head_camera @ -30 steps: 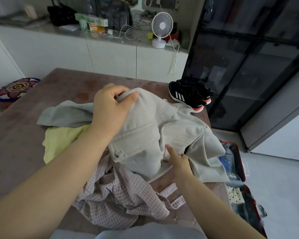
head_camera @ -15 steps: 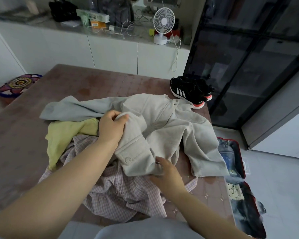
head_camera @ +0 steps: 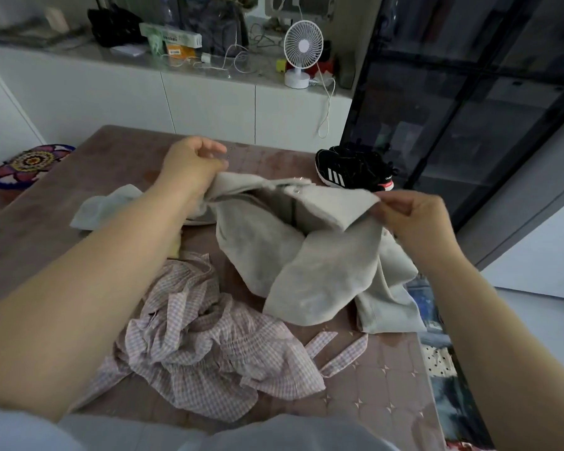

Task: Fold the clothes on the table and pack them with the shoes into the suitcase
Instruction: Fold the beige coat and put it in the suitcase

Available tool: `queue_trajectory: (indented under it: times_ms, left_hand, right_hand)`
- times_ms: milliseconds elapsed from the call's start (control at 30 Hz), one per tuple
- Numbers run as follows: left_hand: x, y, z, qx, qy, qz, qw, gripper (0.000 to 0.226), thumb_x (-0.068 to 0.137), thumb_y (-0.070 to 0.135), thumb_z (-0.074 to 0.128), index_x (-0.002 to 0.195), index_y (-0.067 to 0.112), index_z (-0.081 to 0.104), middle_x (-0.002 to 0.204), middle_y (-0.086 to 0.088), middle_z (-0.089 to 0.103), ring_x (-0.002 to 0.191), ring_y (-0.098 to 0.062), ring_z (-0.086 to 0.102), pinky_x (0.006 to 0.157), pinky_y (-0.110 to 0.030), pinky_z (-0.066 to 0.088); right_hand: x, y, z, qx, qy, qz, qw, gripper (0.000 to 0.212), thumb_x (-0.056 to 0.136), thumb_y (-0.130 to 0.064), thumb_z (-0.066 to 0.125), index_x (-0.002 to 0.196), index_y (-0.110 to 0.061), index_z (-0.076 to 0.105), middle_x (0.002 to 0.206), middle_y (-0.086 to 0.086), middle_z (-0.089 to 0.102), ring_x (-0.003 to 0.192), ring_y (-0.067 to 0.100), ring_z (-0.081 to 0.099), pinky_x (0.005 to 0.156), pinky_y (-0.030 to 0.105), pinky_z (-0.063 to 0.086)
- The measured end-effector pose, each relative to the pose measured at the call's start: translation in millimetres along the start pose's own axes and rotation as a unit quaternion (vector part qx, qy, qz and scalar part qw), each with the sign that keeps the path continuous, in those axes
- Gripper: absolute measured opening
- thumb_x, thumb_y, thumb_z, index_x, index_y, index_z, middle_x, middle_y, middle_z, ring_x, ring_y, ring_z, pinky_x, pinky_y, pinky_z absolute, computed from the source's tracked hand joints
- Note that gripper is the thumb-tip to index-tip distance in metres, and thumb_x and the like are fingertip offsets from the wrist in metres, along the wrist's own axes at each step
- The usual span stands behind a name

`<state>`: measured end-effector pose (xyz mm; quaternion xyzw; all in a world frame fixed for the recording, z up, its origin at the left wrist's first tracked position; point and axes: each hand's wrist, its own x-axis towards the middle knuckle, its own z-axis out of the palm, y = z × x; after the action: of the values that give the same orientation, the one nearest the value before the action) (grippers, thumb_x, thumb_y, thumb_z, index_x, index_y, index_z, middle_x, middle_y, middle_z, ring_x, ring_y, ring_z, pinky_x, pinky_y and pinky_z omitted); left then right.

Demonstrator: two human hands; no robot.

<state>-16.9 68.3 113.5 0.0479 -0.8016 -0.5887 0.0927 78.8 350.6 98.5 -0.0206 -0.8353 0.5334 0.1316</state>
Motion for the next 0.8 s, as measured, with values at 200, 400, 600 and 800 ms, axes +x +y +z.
queue_trajectory:
  times_ms: [200,400,600,800]
  left_hand:
    - [-36,-20,26,0.057,-0.130,0.053,0.988,0.017,0.094,0.023,0.050,0.110,0.023,0.055,0.103,0.005,0.057,0.094,-0.007,0.053,0.074,-0.020,0.041]
    - [-71,-111,43,0.208,-0.352,0.076,0.910,0.074,0.089,0.014,0.058,0.147,0.018,0.012,0.150,0.006,0.016,0.138,-0.009,0.018,0.108,-0.022,0.022]
    - [-76,-147,62,0.350,-0.360,0.163,0.850,0.074,0.086,0.031,0.062,0.146,0.026,0.020,0.153,0.004,0.023,0.140,-0.015,0.022,0.115,-0.038,0.019]
    - [-70,-139,96,0.419,-0.314,0.206,0.827,0.073,0.085,0.031,0.063,0.146,0.025,0.023,0.152,0.007,0.025,0.139,-0.013,0.023,0.115,-0.034,0.012]
  right_hand:
    - [7,55,1,-0.099,0.077,0.118,0.985,0.010,0.086,-0.023,0.066,0.092,-0.017,0.060,0.086,0.003,0.067,0.079,0.022,0.062,0.071,0.031,0.047]
    - [-31,109,23,-0.176,0.083,0.226,0.954,0.019,0.089,-0.025,0.058,0.103,-0.014,0.053,0.095,0.001,0.057,0.087,0.024,0.057,0.064,0.028,0.036]
    - [-87,105,52,-0.055,0.035,0.207,0.976,0.034,0.084,-0.057,0.053,0.103,-0.028,0.054,0.105,-0.004,0.056,0.097,0.014,0.054,0.076,0.023,0.038]
    - [-104,117,70,-0.132,-0.071,0.225,0.963,0.076,0.075,-0.031,0.075,0.138,-0.027,0.033,0.129,-0.001,0.037,0.119,0.019,0.040,0.101,0.039,0.041]
